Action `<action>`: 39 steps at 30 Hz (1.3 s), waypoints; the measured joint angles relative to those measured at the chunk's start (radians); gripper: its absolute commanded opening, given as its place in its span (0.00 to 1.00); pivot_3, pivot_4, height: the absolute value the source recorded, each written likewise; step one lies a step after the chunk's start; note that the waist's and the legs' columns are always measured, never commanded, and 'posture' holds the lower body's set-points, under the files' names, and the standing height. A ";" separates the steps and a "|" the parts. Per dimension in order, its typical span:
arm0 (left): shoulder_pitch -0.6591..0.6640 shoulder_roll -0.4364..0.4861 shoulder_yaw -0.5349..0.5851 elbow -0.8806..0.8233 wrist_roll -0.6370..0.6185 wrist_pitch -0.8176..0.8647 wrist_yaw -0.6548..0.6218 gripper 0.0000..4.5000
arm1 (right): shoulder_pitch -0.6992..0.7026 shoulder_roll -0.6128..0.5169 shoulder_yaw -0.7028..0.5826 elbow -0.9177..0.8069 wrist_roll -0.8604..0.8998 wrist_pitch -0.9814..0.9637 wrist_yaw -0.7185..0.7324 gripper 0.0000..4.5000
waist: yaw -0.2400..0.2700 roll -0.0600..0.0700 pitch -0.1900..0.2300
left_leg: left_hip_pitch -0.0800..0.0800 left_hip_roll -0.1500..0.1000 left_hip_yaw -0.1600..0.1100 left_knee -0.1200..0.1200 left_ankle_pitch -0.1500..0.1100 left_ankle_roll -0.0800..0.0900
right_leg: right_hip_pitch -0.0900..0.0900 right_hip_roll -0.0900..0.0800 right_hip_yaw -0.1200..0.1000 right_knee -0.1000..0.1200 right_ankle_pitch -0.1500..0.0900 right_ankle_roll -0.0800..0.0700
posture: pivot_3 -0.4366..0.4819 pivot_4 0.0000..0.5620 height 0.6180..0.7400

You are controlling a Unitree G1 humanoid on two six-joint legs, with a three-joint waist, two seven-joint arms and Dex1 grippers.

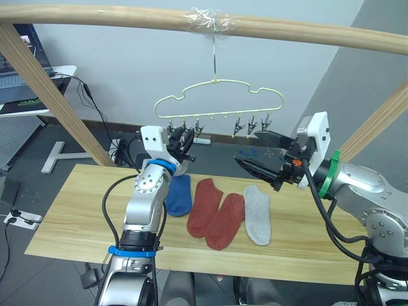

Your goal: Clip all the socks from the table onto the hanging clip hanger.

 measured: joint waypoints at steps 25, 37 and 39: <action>-0.028 0.000 -0.003 0.015 0.025 -0.015 0.008 0.16 | 0.000 -0.005 0.000 0.000 0.029 0.000 -0.037 1.00 | -0.002 0.000 0.000 | 0.000 0.000 0.000 0.000 0.000 0.000 | 0.000 0.000 0.000 0.000 0.000 0.000 | 0.60 0.35 1.00; -0.027 0.000 -0.011 0.015 0.045 -0.017 -0.002 0.29 | 0.002 -0.004 0.000 0.000 0.029 -0.001 -0.038 1.00 | -0.002 0.000 0.000 | 0.000 0.000 0.000 0.000 0.000 0.000 | 0.000 0.000 0.000 0.000 0.000 0.000 | 0.60 0.35 1.00; -0.027 0.000 -0.011 0.015 0.045 -0.017 -0.002 0.29 | 0.002 -0.004 0.000 0.000 0.029 -0.001 -0.038 1.00 | -0.002 0.000 0.000 | 0.000 0.000 0.000 0.000 0.000 0.000 | 0.000 0.000 0.000 -0.001 0.000 0.000 | 0.60 0.34 1.00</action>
